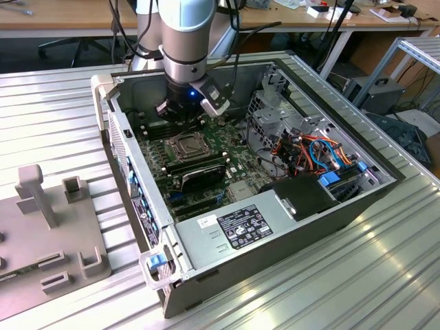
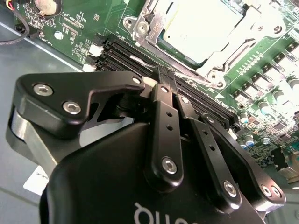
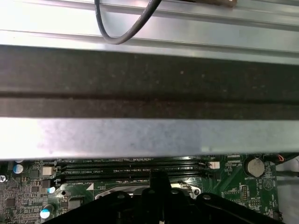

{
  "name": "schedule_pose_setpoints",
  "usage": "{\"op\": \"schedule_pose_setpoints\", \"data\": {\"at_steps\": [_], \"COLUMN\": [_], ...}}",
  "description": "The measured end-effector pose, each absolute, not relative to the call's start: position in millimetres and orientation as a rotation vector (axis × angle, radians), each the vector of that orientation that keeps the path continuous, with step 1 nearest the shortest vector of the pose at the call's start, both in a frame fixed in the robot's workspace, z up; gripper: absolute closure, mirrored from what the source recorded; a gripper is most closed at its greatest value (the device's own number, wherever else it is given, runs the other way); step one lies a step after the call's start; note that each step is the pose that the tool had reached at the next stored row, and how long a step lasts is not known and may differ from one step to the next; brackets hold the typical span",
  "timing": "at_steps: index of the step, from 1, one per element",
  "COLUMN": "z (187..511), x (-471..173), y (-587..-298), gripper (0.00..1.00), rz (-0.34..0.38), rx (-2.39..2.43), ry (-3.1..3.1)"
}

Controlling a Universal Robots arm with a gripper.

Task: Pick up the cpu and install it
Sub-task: 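Install the first cpu locking lever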

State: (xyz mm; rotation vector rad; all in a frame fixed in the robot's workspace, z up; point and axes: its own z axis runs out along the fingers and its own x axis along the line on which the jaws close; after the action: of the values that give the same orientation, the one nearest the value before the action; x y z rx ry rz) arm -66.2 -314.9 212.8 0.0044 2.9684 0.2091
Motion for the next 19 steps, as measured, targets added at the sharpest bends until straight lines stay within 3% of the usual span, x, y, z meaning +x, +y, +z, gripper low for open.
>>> {"op": "schedule_pose_setpoints", "data": {"at_steps": [19], "z": [205.2], "x": [-59.4], "y": [-314.9], "gripper": [0.89], "rz": [0.209], "rx": [0.004], "ry": [2.969]}}
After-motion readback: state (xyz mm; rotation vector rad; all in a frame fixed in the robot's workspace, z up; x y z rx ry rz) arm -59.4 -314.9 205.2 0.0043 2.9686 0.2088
